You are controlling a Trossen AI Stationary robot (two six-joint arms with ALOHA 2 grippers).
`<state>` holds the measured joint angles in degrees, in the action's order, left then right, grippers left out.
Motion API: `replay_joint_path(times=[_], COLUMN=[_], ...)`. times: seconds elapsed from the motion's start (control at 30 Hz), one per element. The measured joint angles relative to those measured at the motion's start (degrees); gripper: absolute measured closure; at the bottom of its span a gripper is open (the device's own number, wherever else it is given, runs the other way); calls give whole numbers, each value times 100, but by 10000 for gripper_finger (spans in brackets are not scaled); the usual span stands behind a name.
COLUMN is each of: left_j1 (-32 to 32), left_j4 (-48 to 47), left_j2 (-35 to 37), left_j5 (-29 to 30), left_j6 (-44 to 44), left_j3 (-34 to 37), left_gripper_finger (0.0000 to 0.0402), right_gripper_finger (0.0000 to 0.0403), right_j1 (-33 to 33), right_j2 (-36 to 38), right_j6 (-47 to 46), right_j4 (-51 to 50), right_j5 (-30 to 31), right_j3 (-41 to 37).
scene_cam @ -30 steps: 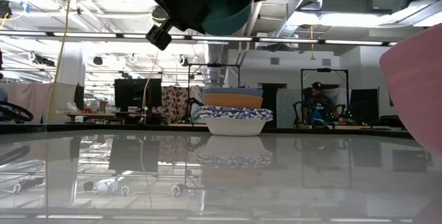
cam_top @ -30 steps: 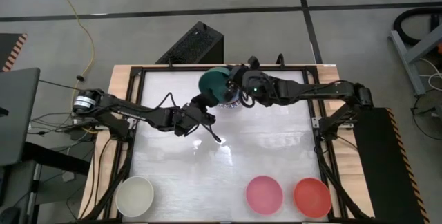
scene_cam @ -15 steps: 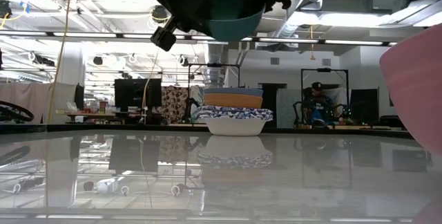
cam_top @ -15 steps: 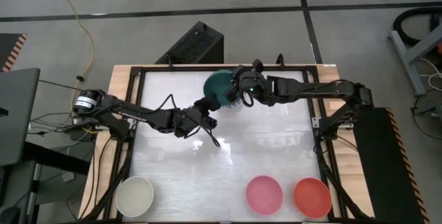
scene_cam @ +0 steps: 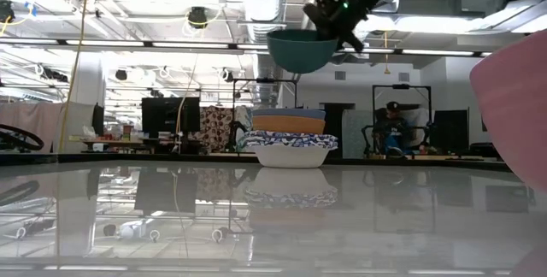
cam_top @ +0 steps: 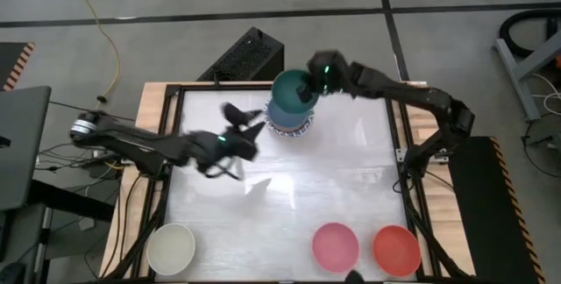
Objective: Nest bowls inside each other
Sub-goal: Stack the green bowl on top of the blue bowl
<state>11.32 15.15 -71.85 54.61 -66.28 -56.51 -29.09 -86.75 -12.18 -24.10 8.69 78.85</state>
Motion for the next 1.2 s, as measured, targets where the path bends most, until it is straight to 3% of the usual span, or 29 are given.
replay_joint_path(times=[0.07,0.2,0.33,0.67,0.8,1.13,1.2], left_j1=[-17,-396,-779,-880,-882,-882,-882], left_j4=[-554,-1789,-2317,-2482,-2551,-3022,-3079], left_j2=[657,2051,2983,4036,4129,4163,4163], left_j5=[-563,-2253,-3220,-3289,-3015,-3011,-3010], left_j6=[1089,3469,4670,5456,5489,5657,5666], left_j3=[0,13,235,882,914,914,914], left_gripper_finger=[195,194,194,193,193,193,193], right_gripper_finger=[371,371,371,371,371,371,356], right_j1=[-316,-674,-677,-562,-596,-670,-677], right_j2=[-47,-74,-74,-899,-1124,-1562,-1586], right_j6=[-116,-309,-390,-735,-759,-838,-835], right_j4=[-2,-177,-350,214,176,-204,-304], right_j5=[-458,-995,-1402,-2035,-2079,-2089,-2084], right_j3=[0,-73,-146,-44,196,205,203])
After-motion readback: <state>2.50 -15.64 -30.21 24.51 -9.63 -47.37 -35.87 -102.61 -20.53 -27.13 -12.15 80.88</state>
